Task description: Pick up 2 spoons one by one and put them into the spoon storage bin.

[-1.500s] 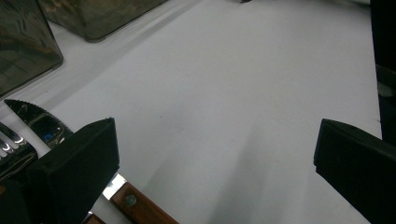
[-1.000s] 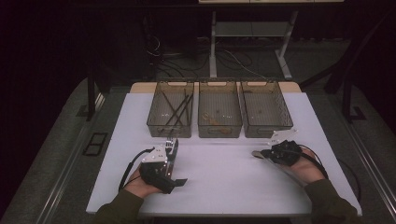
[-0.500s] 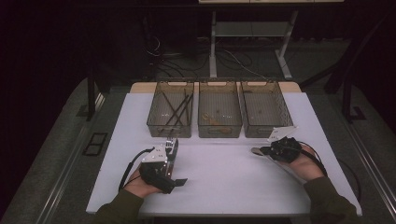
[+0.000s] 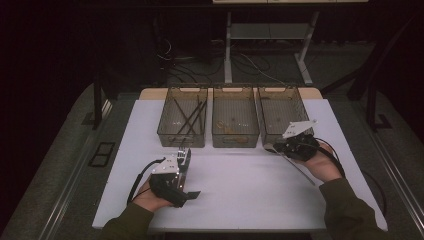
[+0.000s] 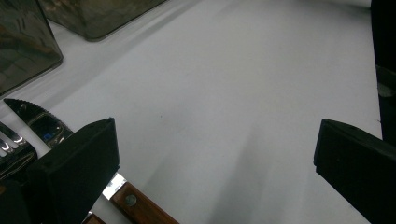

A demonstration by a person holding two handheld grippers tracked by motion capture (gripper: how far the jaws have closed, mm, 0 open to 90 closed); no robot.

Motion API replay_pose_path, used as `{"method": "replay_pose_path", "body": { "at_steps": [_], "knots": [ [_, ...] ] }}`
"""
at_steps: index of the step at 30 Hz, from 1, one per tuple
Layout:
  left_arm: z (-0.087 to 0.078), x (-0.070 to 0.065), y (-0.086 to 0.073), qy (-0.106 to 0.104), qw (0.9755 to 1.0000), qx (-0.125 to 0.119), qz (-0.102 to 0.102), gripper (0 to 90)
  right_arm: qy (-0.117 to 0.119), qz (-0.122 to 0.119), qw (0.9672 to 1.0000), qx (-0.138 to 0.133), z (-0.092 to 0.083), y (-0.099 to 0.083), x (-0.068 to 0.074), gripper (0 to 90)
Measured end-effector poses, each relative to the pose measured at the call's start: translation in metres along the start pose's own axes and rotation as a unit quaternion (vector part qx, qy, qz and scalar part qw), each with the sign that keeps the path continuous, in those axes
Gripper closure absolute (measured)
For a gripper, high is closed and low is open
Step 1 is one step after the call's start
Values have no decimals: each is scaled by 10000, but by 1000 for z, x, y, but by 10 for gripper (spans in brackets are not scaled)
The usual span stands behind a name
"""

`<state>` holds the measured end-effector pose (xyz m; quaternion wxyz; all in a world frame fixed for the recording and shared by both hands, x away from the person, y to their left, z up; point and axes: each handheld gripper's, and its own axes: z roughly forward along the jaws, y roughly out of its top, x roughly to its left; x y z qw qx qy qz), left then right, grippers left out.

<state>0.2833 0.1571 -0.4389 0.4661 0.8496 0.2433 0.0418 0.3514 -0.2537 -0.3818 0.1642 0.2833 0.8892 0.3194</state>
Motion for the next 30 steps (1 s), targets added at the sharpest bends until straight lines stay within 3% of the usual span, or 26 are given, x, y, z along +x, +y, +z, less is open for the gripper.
{"method": "replay_pose_path", "body": {
  "at_steps": [8,19,30],
  "knots": [
    [0,-1,0,3,10000,-47,-50,0,-57,-38,9999,-145,-5,26,-7,893],
    [0,-1,0,-10,10000,-71,-48,0,-142,-105,9997,-183,0,59,-14,893],
    [0,-1,1,-32,9999,-99,-39,0,-268,-59,9994,-219,8,103,-24,893]
  ]
}}
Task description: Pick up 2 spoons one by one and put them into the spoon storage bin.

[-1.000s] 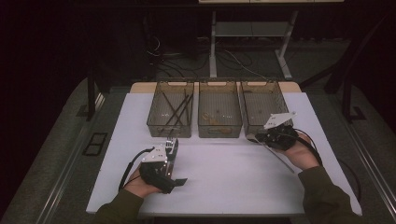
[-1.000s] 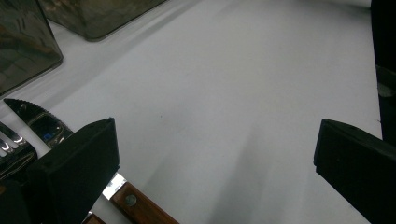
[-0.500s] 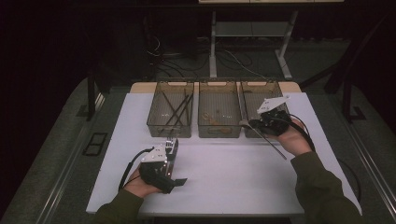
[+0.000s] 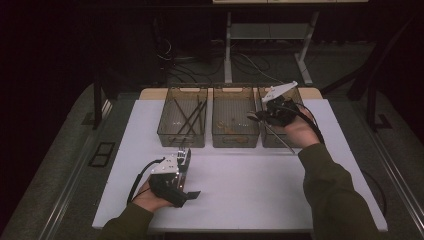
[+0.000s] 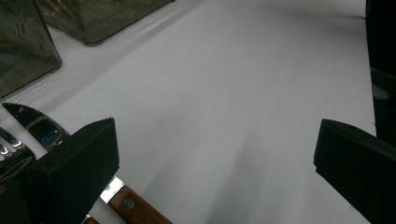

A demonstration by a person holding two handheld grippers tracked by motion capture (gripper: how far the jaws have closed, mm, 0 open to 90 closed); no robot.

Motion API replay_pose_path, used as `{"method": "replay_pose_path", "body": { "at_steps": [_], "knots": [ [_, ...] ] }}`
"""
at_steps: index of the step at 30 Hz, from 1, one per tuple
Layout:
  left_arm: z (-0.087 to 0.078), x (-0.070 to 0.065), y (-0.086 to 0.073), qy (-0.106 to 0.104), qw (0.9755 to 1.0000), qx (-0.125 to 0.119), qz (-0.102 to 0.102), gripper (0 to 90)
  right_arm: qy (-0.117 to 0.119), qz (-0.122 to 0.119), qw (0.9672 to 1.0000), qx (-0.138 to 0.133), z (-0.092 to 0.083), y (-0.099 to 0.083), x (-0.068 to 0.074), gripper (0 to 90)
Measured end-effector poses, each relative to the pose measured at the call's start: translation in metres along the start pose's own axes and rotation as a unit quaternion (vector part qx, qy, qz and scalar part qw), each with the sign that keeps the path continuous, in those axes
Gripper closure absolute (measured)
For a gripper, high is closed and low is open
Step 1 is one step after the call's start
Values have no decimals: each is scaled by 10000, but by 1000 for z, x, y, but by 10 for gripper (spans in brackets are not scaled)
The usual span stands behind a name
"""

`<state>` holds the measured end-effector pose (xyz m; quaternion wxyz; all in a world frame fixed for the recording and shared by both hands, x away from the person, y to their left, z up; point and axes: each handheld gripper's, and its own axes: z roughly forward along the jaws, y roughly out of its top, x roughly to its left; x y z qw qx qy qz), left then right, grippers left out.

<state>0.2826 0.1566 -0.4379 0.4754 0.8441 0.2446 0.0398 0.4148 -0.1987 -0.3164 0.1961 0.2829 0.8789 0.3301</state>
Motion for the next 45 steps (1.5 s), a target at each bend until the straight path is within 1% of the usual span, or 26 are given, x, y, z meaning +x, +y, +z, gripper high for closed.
{"method": "replay_pose_path", "body": {
  "at_steps": [4,5,7,13,20,23,25,28,29,31,34,36,38,39,41,42,43,44,45],
  "knots": [
    [0,0,0,-22,10000,-7,28,0,-55,-14,10000,8,6,18,-2,893],
    [0,0,0,-18,10000,-43,-26,0,-82,-19,10000,8,7,23,-3,893],
    [0,0,0,-27,10000,-20,14,0,-80,-2,10000,-25,11,31,-5,893],
    [-2,1,0,-36,10000,-81,8,0,-108,28,9999,-56,29,55,-8,893],
    [-2,1,1,-32,9999,-99,26,0,-128,144,9998,-77,52,75,-12,893],
    [-2,2,0,-35,9999,-131,19,0,-117,209,9997,-92,63,81,-13,893],
    [-2,2,0,-48,9999,-103,21,0,-107,256,9996,-76,70,84,-13,893],
    [-2,2,0,-51,9999,-106,17,0,-95,341,9994,-57,82,84,-12,893],
    [-3,1,0,-52,10000,-73,14,0,-99,352,9993,-44,86,83,-12,893],
    [-3,2,0,-55,10000,-70,45,0,-82,428,9990,-29,93,80,-11,893],
    [-3,2,0,-53,9999,-92,11,0,-105,464,9989,-1,102,74,-8,893],
    [-2,2,0,-54,10000,-74,27,0,-108,503,9987,28,106,69,-8,893],
    [-2,1,0,-60,9999,-86,16,0,-129,549,9984,-8,108,63,-8,893],
    [-2,2,0,-52,9999,-65,62,0,-98,592,9982,-24,109,59,-8,893],
    [-2,2,0,-63,10000,-52,10,0,-134,618,9980,50,112,52,-7,893],
    [-2,2,0,-62,10000,-39,14,0,-99,660,9977,78,113,48,-7,892],
    [-2,1,0,-65,10000,-25,17,0,-68,692,9975,140,116,45,-8,885],
    [-1,1,0,-68,10000,-21,21,0,-91,718,9971,229,118,42,-7,869],
    [-1,1,0,-63,10000,-30,26,0,-175,705,9970,272,119,39,-7,773]
  ]
}}
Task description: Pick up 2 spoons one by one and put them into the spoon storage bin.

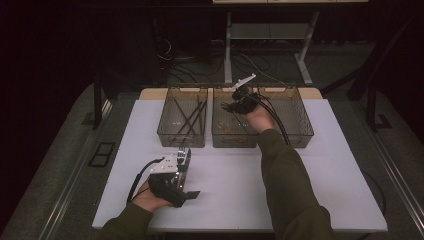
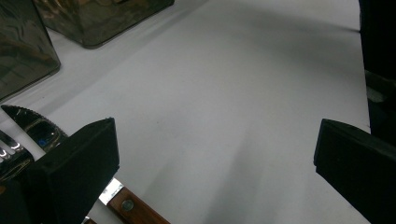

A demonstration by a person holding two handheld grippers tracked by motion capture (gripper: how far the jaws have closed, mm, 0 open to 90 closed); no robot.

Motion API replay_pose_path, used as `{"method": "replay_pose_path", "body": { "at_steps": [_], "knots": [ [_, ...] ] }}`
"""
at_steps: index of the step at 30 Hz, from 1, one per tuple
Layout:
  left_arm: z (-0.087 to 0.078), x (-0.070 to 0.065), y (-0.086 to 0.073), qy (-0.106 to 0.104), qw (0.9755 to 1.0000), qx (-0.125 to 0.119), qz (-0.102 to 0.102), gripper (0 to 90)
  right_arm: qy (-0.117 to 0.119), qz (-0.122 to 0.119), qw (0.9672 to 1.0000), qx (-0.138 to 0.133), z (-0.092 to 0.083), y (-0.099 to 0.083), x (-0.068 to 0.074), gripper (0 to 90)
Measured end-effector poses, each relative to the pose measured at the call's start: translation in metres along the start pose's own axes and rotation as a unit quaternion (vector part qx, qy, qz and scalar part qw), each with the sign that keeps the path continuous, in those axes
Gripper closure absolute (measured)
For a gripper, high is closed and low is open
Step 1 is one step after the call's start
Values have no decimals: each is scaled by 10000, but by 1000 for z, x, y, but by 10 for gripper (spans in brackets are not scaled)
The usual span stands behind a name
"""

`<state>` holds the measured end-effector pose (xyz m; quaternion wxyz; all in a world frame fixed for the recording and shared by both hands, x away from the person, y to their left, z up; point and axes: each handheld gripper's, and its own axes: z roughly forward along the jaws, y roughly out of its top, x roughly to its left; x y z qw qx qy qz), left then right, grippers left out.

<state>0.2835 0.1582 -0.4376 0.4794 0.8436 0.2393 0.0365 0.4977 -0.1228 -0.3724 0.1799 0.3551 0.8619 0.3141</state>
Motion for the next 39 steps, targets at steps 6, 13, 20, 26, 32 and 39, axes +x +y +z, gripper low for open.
{"method": "replay_pose_path", "body": {
  "at_steps": [6,13,20,26,32,39],
  "knots": [
    [0,0,0,0,10000,-14,-19,0,37,96,9999,-123,-5,-7,-3,588],
    [0,0,0,-2,10000,-4,27,0,182,253,9987,-398,-22,-16,-5,493],
    [1,0,0,37,10000,-4,-17,0,337,451,9962,-668,-42,-32,-10,384],
    [0,-1,-1,73,10000,-4,-62,0,250,567,9949,-793,-58,-50,-3,304],
    [0,-1,0,116,9999,1,-79,0,294,594,9938,-898,-74,-68,3,232],
    [0,0,-1,210,9997,90,-114,0,411,697,9902,-1138,-93,-94,8,173]
  ]
}}
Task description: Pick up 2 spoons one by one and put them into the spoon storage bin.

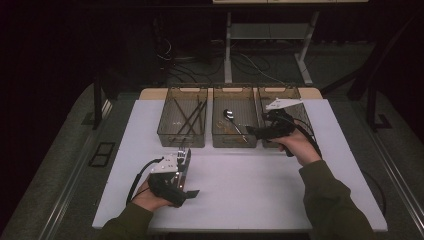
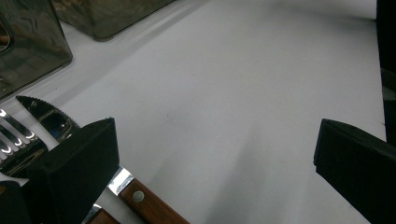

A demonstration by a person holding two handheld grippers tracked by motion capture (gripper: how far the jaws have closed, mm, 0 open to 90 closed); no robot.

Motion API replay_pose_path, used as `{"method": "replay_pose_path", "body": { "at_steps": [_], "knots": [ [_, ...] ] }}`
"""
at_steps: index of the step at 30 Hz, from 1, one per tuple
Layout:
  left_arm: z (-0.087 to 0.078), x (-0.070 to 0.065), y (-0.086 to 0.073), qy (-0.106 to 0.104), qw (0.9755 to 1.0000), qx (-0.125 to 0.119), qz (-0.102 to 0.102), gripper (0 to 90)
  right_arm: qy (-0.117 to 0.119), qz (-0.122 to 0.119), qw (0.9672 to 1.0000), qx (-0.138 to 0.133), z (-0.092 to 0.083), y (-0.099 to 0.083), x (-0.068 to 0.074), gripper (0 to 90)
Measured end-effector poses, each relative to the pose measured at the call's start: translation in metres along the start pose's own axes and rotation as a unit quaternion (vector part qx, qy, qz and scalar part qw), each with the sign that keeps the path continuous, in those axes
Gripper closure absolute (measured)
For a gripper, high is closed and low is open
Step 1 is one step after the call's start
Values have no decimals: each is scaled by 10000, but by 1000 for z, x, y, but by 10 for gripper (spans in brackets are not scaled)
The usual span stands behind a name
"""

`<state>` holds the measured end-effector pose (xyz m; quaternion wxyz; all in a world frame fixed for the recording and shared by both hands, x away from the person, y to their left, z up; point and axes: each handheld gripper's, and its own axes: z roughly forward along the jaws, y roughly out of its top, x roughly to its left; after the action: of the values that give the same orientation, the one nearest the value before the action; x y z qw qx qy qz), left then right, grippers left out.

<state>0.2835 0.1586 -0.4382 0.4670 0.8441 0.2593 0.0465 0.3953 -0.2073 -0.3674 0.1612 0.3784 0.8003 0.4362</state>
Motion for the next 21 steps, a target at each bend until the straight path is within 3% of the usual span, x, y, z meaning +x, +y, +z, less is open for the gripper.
{"method": "replay_pose_path", "body": {
  "at_steps": [21],
  "knots": [
    [-2,1,1,120,9999,104,52,0,134,252,9990,-347,-60,-94,2,163]
  ]
}}
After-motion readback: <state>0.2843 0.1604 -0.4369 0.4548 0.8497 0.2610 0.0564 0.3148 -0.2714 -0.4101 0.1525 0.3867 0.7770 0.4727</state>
